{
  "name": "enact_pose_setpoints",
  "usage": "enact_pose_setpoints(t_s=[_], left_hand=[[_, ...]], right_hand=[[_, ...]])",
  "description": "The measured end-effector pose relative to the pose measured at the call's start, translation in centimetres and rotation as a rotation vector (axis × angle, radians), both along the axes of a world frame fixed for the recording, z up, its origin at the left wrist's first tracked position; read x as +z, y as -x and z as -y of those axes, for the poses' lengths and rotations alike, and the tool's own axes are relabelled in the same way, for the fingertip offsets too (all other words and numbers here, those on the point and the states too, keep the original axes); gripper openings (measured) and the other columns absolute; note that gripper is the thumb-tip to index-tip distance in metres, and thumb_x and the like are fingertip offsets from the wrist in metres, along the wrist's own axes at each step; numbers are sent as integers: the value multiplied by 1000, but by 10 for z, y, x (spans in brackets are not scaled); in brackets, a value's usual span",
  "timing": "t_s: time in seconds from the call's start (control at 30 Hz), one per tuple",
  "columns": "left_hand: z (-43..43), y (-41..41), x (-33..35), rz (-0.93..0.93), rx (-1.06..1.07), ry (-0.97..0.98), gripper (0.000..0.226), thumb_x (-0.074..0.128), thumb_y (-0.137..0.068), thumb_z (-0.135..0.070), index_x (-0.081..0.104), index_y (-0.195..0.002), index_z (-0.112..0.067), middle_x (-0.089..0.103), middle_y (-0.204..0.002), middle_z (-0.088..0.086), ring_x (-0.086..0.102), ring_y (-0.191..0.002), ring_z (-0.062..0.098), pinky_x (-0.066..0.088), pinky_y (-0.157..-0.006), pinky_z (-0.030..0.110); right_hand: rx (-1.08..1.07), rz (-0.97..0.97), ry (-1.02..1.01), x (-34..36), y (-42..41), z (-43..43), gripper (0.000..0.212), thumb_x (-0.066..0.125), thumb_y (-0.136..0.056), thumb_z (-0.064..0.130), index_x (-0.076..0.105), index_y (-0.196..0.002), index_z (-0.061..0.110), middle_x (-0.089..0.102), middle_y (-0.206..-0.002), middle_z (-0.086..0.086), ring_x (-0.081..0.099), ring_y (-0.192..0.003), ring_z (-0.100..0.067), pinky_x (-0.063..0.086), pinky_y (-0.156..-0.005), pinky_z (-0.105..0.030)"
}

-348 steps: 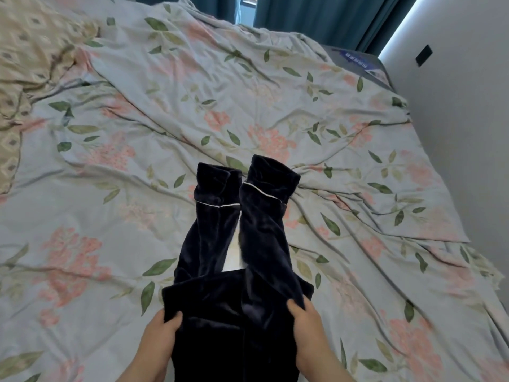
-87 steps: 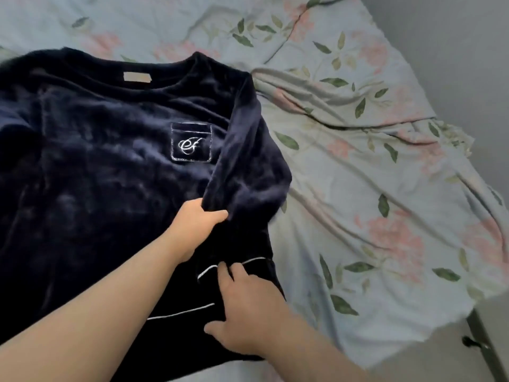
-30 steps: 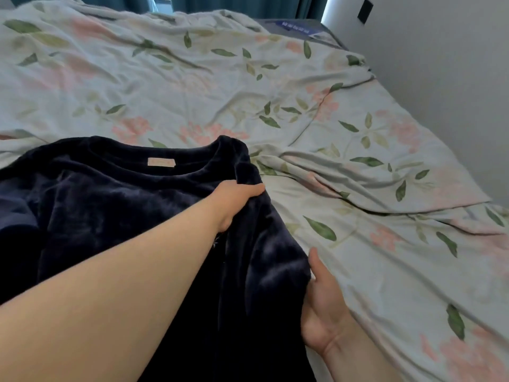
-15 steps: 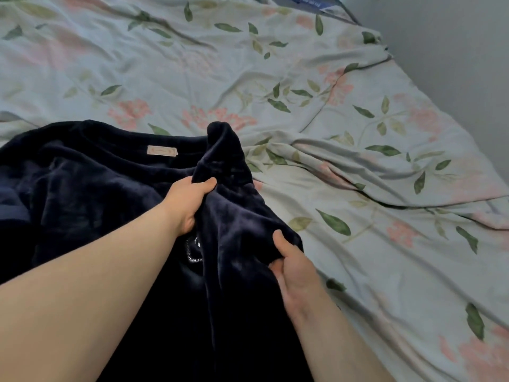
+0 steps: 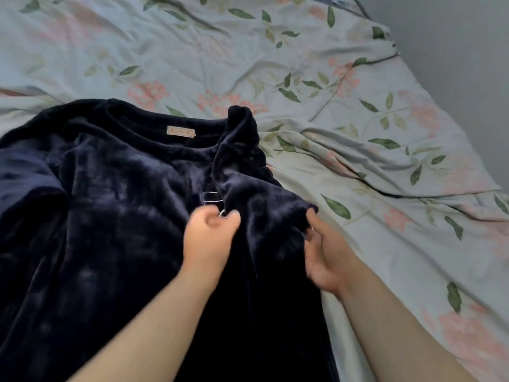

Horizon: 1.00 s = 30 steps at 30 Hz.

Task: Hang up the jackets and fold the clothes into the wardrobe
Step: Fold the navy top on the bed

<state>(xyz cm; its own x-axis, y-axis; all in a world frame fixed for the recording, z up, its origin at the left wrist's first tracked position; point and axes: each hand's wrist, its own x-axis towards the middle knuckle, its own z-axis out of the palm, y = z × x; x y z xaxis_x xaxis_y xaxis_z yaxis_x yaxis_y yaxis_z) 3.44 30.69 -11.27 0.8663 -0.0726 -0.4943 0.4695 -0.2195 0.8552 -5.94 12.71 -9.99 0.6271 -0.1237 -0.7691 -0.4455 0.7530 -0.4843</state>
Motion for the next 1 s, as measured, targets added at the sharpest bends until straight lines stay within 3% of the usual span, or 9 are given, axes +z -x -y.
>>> enact_pose_setpoints(t_s=[0.17, 0.27, 0.37, 0.47, 0.57, 0.63, 0.77, 0.87, 1.0], left_hand=[[-32, 78, -5, -354, -317, 179, 6, 70, -85, -27, 73, -90, -27, 77, -90, 3, 74, -82, 21, 59, -71, 37], [-47, 86, -9, -429, -93, 242, 11, 64, -92, -18, 74, -88, -19, 76, -90, 11, 73, -86, 30, 60, -76, 47], [-56, 100, -11, -195, -85, 0, 7, 65, -92, -19, 71, -89, -20, 76, -83, -3, 73, -82, 13, 60, -75, 34], [-65, 120, 0, 80, -164, -194, 24, 72, -84, -27, 58, -102, -35, 65, -103, -14, 61, -90, -5, 48, -73, 14], [-94, 145, -1, 511, -409, -378, 57, 78, -73, -37, 55, -124, -31, 51, -133, -11, 51, -118, 4, 46, -96, 29], [-104, 163, -7, 668, -647, -459, 79, 67, -67, -59, 48, -137, -27, 47, -145, 0, 44, -130, 16, 48, -95, 36], [-139, 181, -32, 770, -987, -679, 83, 45, -72, -76, 50, -137, -24, 31, -157, 9, 10, -150, 22, 22, -112, 37], [-139, 190, -26, 654, -970, -744, 82, 53, -67, -74, 62, -132, -25, 49, -145, 5, 39, -140, 22, 20, -110, 35], [-156, 184, -14, 773, -748, -796, 70, 51, -73, -56, 65, -127, -14, 53, -141, 14, 41, -136, 30, 12, -117, 41]], right_hand=[[273, -145, 269, 10, 60, -43, 27, 59, -96, 25, 71, -113, 7, 72, -111, -18, 70, -103, -34, 58, -87, -44], [258, -267, 462, 9, 82, -52, 27, 49, -103, 26, 72, -104, 13, 76, -99, -8, 74, -92, -25, 58, -86, -43], [300, -349, 763, 6, 87, -56, 26, 48, -102, 34, 70, -101, 20, 74, -97, 0, 71, -89, -19, 56, -79, -34], [312, -376, 1100, 0, 89, -70, 31, 51, -97, 37, 55, -125, 22, 60, -121, 5, 58, -108, -12, 49, -88, -30], [456, -195, 1616, -1, 96, -96, 55, 56, -95, 32, 38, -146, 19, 38, -148, -4, 35, -136, -18, 35, -111, -36], [634, -44, 1890, -6, 107, -97, 53, 51, -94, 37, 46, -143, 18, 36, -153, -13, 29, -143, -28, 25, -117, -44], [1102, -25, 1880, -26, 119, -110, 68, 32, -96, 54, 23, -155, 22, 16, -163, -8, 12, -151, -26, 2, -121, -42], [1237, -67, 1890, -32, 123, -111, 73, 16, -95, 61, -2, -156, 25, -4, -165, -5, -13, -151, -20, -8, -122, -40], [1043, 95, 1927, -20, 109, -126, 63, 35, -96, 47, 34, -150, 13, 19, -162, -11, 10, -152, -24, 6, -122, -46]])
